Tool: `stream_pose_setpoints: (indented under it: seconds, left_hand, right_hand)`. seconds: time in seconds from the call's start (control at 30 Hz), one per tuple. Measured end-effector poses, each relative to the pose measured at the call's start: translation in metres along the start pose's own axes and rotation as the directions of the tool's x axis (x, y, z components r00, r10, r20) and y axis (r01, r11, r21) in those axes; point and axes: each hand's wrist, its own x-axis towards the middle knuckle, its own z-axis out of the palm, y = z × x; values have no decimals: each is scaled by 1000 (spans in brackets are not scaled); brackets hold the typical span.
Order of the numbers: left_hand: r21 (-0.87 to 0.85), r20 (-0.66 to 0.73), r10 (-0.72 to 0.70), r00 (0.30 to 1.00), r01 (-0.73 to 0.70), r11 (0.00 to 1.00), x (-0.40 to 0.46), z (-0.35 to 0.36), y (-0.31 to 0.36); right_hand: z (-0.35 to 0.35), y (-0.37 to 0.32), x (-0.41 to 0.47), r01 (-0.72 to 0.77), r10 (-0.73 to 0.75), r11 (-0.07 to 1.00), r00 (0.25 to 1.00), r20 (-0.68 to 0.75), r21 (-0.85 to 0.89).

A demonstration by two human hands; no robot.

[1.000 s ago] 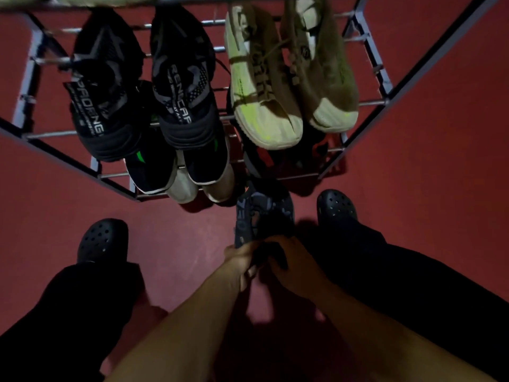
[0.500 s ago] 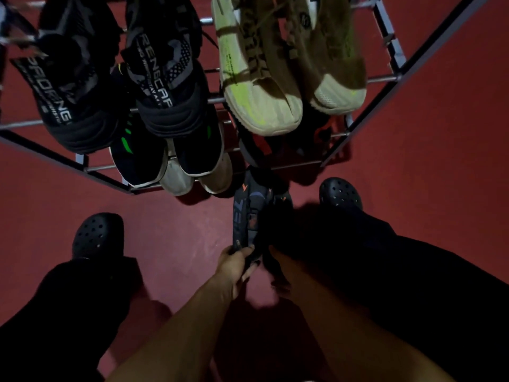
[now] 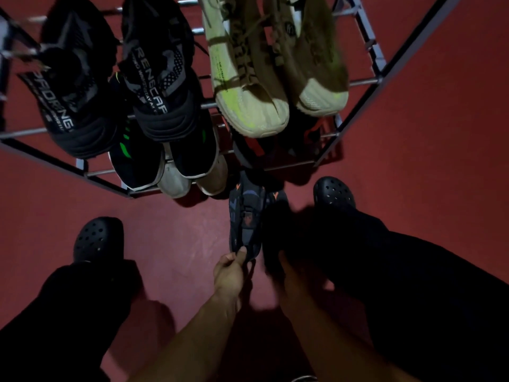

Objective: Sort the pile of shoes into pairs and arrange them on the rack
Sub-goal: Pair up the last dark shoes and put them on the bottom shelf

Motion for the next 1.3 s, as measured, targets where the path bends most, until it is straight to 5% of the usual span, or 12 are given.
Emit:
stream_pose_setpoints:
  seconds: [0.2,0.63,0.8,0.93,1.07,1.2,1.3]
  left_hand:
    - [-85,56,54,997,-49,995,-31,9,8]
    - [-168,131,189,973,-167,972,-11,79,68]
    - [-186,136,221,966,-195,963,10,104,102]
    - [-194,110,222,969,-198,961,23,115,121]
    - [-11,194,171,966,-172,985,27,121,126]
    - [308,261,211,942,-289,906,30,115,118]
    - [413,271,262,926,-358,838,28,103,113]
  right_hand:
    - [4,-11,-16,175,-174,954,984,25,-244]
    - [80,-74,7,272,-267,900,962,63,-339]
    - [113,-99,25,373,-247,824,914,323,-427]
    - [136,-107,41,352,-219,847,914,341,-399]
    - [146,-111,56,363,-195,818,905,378,-447]
    - [130,-108,56,384,-134,677,903,408,-628]
    - [118,-102,47,443,-244,479,896,370,-757]
